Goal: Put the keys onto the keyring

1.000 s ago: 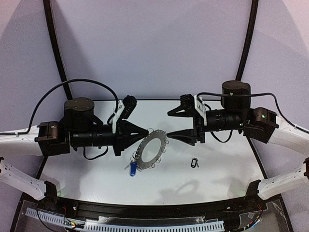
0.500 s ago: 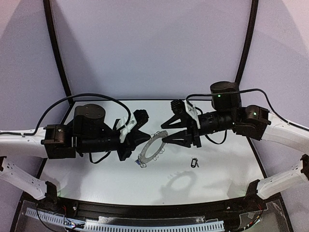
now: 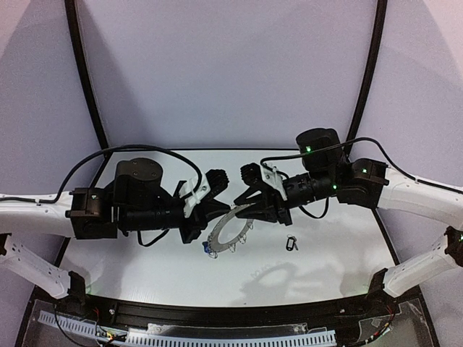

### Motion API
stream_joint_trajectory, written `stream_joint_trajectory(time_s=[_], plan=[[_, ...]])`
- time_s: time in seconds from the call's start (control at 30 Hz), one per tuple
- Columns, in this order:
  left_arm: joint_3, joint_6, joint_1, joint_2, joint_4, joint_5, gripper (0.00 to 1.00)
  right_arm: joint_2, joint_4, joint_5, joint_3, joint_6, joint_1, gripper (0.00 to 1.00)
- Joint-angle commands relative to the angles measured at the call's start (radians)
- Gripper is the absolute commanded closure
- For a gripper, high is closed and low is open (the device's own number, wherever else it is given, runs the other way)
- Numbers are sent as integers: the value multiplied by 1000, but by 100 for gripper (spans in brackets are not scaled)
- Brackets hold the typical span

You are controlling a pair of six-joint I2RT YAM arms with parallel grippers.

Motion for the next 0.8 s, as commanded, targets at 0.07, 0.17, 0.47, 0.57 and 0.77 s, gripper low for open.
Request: stream_joint_trajectory(time_s=[0.07, 0.17, 0.47, 0.57, 0.77], plan=[[61, 34, -16, 10, -1, 4, 99, 21, 2, -24, 19, -22, 20, 73], [97, 53, -20, 19, -63, -5, 99, 24, 3, -18, 17, -28, 23, 78], [187, 111, -34, 48, -240, -63, 99, 23, -29, 41, 19, -51, 30, 84], [216, 127, -37, 56, -310, -87, 99, 13, -39, 51, 15, -56, 33, 83], [257, 151, -45, 77, -365, -113, 99, -8, 4, 21, -11, -64, 34, 80]])
